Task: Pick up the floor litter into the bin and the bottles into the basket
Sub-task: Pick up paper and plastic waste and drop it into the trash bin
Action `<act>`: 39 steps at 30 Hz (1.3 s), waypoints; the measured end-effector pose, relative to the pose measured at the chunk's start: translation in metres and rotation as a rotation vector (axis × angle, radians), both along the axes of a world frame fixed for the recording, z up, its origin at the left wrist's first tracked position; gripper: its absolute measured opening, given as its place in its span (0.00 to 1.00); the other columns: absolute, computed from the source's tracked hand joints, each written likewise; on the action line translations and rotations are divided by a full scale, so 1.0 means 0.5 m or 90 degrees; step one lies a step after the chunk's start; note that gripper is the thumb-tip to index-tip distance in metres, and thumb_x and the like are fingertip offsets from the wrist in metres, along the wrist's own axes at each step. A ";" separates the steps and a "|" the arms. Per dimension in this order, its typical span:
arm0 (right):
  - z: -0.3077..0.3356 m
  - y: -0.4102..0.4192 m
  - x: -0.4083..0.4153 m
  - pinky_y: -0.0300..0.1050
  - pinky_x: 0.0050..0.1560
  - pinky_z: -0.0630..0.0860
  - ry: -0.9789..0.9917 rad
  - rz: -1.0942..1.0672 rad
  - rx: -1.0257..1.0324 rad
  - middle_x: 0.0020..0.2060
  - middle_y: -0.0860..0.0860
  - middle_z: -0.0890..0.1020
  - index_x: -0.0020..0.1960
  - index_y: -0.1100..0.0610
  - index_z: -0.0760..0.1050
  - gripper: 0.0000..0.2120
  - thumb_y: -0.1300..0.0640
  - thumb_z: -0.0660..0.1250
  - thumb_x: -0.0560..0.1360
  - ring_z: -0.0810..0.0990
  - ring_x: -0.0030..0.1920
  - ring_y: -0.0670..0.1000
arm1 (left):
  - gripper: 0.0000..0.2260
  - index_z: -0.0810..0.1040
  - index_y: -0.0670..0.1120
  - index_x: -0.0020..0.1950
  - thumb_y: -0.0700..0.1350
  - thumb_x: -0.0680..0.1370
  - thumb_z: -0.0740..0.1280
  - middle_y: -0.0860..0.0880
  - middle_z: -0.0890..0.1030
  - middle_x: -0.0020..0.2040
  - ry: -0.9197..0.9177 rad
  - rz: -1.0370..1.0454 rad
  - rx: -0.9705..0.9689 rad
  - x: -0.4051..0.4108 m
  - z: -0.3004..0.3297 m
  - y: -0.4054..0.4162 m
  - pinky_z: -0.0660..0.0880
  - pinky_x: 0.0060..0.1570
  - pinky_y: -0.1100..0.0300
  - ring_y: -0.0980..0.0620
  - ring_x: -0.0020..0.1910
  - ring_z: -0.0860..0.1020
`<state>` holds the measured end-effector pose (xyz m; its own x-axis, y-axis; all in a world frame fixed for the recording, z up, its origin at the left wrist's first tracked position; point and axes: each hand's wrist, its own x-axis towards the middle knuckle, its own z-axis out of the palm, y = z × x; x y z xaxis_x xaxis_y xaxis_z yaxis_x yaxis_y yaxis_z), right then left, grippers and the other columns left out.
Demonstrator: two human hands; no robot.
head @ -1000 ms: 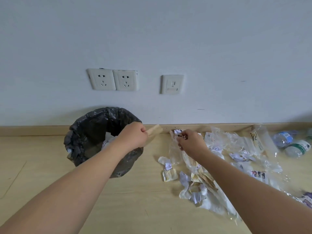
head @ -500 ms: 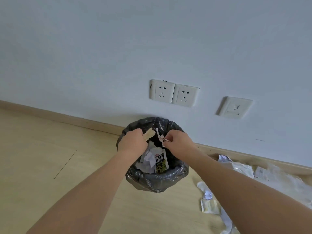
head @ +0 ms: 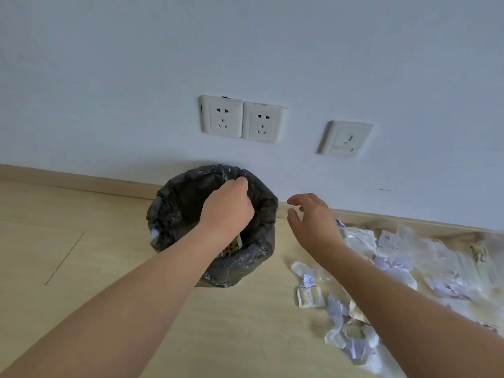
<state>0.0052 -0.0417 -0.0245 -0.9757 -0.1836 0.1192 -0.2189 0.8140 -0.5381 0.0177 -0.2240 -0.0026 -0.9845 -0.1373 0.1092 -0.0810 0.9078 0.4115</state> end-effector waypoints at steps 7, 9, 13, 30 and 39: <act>-0.183 0.231 0.169 0.46 0.51 0.75 -0.318 -0.157 0.096 0.52 0.49 0.78 0.56 0.52 0.75 0.10 0.57 0.59 0.76 0.78 0.49 0.50 | 0.05 0.72 0.43 0.50 0.38 0.79 0.57 0.47 0.74 0.47 -0.092 -0.322 0.064 0.048 -0.119 0.272 0.73 0.41 0.50 0.44 0.42 0.75; -0.227 0.247 0.195 0.47 0.50 0.75 -0.351 -0.169 0.107 0.50 0.49 0.79 0.52 0.52 0.74 0.07 0.55 0.59 0.77 0.77 0.48 0.51 | 0.07 0.73 0.43 0.53 0.38 0.78 0.57 0.46 0.72 0.50 -0.210 -0.313 0.029 0.046 -0.192 0.299 0.73 0.45 0.50 0.42 0.46 0.76; -0.281 0.237 0.190 0.45 0.46 0.73 -0.377 -0.174 0.128 0.52 0.50 0.77 0.56 0.54 0.72 0.09 0.55 0.57 0.78 0.77 0.50 0.53 | 0.16 0.69 0.44 0.65 0.38 0.77 0.59 0.45 0.69 0.62 -0.321 -0.246 -0.025 0.005 -0.305 0.297 0.75 0.49 0.49 0.40 0.52 0.76; -0.362 0.179 0.116 0.47 0.61 0.65 -0.348 -0.143 0.288 0.53 0.51 0.79 0.53 0.54 0.70 0.05 0.57 0.59 0.78 0.74 0.58 0.55 | 0.09 0.70 0.47 0.57 0.45 0.78 0.61 0.48 0.71 0.54 -0.284 -0.189 -0.025 0.021 -0.432 0.236 0.69 0.39 0.56 0.44 0.50 0.76; -0.293 0.217 0.143 0.44 0.48 0.74 -0.349 -0.168 0.143 0.50 0.49 0.81 0.57 0.52 0.75 0.11 0.57 0.58 0.77 0.79 0.50 0.53 | 0.01 0.69 0.45 0.48 0.42 0.78 0.59 0.44 0.77 0.52 -0.393 -0.160 -0.059 0.040 -0.388 0.235 0.69 0.41 0.57 0.42 0.49 0.75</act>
<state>0.0768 0.0670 -0.1708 -0.9002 0.1081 -0.4219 0.2614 0.9089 -0.3249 0.0378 -0.1063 -0.1964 -0.8711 0.0879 -0.4831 -0.0574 0.9589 0.2779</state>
